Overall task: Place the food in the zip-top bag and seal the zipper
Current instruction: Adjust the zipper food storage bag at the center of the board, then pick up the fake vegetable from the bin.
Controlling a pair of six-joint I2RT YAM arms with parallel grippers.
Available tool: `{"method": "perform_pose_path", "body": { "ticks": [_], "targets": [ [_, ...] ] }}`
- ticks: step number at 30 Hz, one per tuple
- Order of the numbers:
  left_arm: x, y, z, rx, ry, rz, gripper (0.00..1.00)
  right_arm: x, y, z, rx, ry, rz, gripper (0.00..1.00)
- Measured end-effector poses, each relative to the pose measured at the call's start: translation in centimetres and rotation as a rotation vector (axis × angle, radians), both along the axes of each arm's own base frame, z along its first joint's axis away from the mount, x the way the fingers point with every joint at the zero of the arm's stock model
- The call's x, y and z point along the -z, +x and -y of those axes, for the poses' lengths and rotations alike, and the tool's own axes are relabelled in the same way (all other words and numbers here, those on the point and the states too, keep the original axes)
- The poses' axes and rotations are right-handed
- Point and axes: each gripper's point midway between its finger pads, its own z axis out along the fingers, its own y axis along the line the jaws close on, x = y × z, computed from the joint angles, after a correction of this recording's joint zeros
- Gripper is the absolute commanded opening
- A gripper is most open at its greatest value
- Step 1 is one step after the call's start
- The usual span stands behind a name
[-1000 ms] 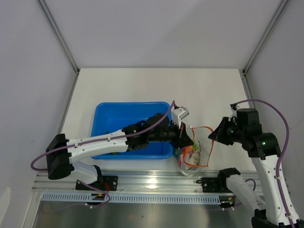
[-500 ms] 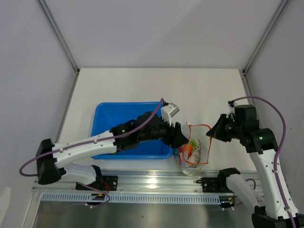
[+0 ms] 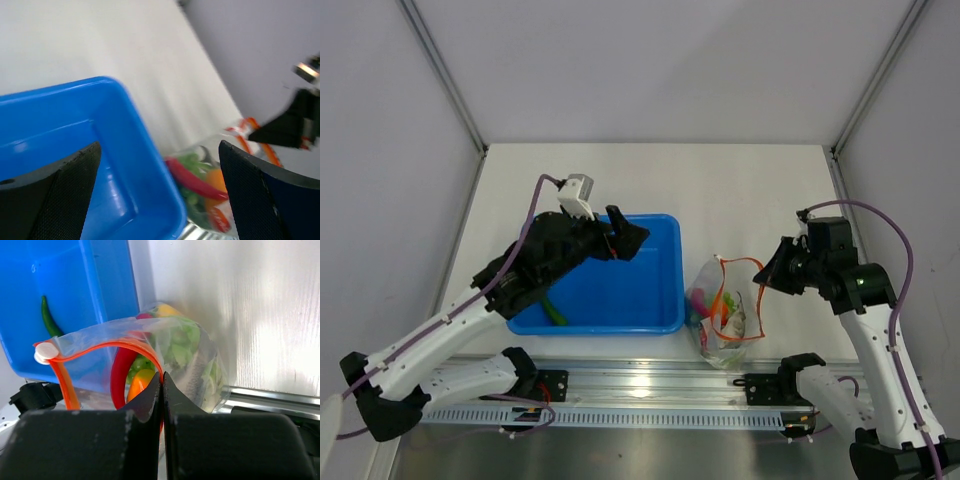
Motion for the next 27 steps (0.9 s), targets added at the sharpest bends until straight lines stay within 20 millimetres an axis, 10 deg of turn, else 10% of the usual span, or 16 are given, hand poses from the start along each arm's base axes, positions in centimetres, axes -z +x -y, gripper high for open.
{"method": "perform_pose_path", "body": {
  "ticks": [10,18,27],
  "targets": [
    [9.0,5.5,-8.1,-0.431,0.08,-0.355,0.99,5.0,0.1,-0.3,0.106,0.041,-0.16,0.0],
    [16.9,4.6,-13.8,-0.825,0.148,-0.688,0.99,6.3,1.6,-0.5,0.164,0.043,-0.284,0.0],
    [21.3,4.8,-17.2,-0.856,0.592,-0.709,0.99,7.7,3.4,-0.8,0.175,0.064,-0.363,0.0]
  ]
}}
